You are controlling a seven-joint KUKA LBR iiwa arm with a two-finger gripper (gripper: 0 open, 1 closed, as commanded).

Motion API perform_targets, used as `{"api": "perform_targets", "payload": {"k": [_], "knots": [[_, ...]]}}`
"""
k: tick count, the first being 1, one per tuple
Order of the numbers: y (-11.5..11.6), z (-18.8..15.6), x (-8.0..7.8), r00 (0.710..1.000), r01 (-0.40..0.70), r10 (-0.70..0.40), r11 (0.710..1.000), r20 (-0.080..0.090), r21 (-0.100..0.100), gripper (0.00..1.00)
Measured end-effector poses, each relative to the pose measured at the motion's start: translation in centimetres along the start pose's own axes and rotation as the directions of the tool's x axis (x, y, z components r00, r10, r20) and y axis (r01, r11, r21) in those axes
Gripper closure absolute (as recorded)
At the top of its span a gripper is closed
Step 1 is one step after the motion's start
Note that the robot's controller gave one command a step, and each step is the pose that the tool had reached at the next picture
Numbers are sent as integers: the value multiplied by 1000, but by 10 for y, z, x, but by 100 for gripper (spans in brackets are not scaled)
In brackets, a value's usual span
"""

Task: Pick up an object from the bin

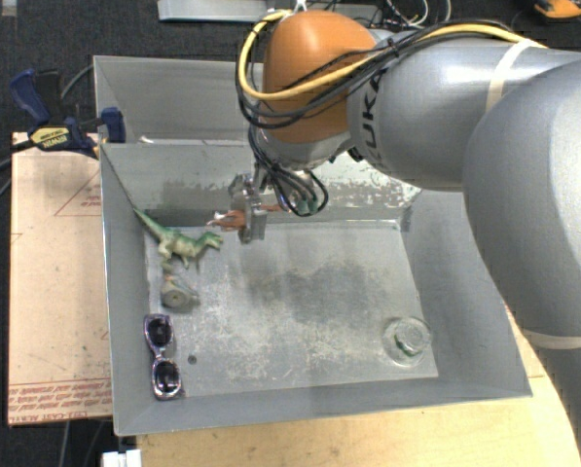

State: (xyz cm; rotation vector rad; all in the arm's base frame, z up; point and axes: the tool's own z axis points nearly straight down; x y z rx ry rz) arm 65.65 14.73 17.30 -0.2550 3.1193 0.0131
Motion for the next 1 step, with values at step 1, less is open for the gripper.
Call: {"api": "perform_targets", "payload": {"k": [1], "knots": [[-6,-81,11,996,-89,89,996,-4,0,100]]}}
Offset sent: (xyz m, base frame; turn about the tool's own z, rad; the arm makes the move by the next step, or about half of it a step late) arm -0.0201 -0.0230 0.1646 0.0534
